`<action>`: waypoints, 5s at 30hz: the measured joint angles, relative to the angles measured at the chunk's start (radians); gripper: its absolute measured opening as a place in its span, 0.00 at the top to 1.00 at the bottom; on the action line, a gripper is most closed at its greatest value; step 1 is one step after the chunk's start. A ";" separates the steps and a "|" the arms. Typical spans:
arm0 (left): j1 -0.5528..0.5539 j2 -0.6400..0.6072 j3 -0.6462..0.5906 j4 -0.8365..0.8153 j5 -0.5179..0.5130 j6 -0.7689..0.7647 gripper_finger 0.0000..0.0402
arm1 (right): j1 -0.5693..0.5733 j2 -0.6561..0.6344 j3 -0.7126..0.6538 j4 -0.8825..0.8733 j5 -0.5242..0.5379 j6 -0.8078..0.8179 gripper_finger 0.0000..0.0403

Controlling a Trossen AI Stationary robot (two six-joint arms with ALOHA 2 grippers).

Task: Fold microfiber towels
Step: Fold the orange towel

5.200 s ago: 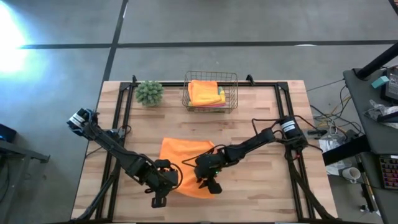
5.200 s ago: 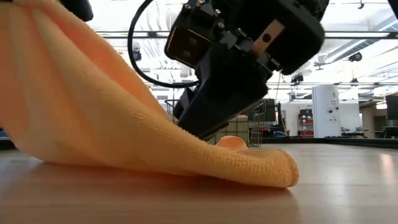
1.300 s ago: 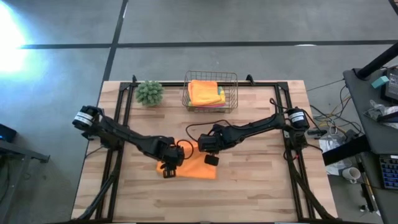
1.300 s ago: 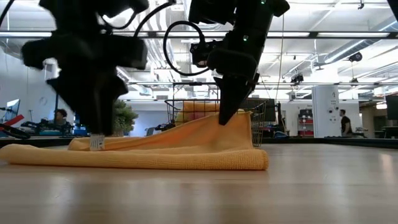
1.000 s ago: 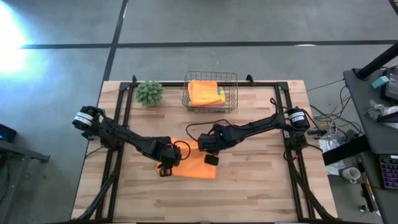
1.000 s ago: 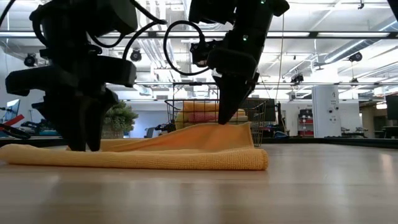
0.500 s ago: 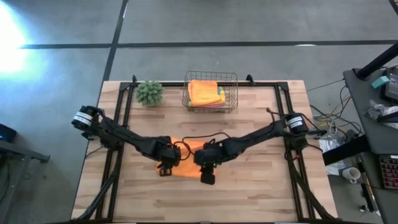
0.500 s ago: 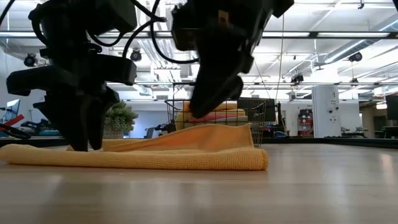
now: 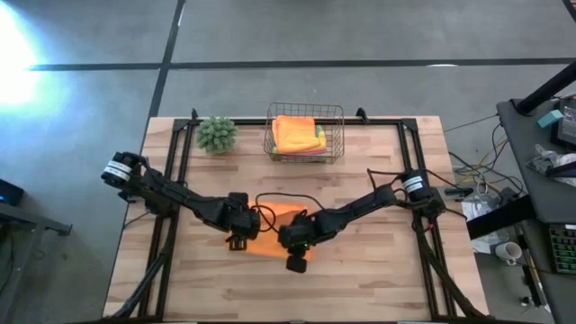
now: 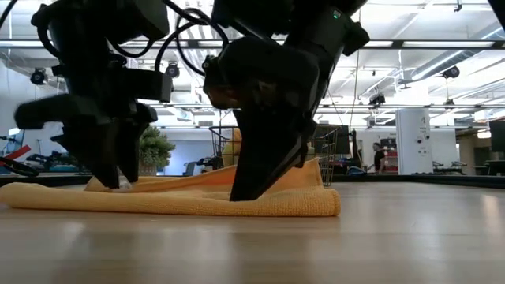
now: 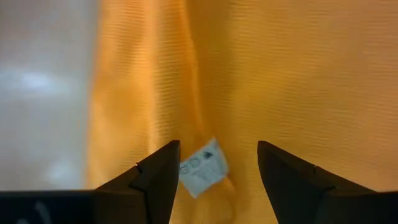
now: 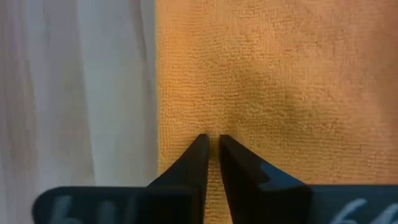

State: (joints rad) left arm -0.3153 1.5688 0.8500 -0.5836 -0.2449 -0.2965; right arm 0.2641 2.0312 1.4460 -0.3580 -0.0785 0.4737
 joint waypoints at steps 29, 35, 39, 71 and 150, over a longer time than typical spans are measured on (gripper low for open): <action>0.137 -0.105 -0.064 -0.086 -0.210 0.099 0.51 | 0.008 -0.009 0.004 -0.058 -0.061 0.005 0.98; 0.129 -0.235 -0.065 -0.130 -0.141 -0.078 0.51 | 0.009 -0.070 0.010 -0.073 -0.034 -0.003 0.98; 0.093 -0.295 -0.070 -0.070 -0.087 -0.178 0.51 | 0.009 -0.104 0.010 -0.096 0.022 -0.026 0.98; 0.071 -0.003 -0.071 0.123 -0.237 -0.162 0.51 | -0.049 -0.163 0.010 -0.305 0.145 -0.100 0.98; -0.009 -0.075 -0.014 0.337 -0.127 -0.167 0.51 | -0.032 -0.222 -0.139 -0.168 0.131 0.076 0.98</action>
State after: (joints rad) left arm -0.3242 1.4938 0.8360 -0.2468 -0.3721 -0.4638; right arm 0.2320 1.8089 1.3066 -0.5264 0.0528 0.5495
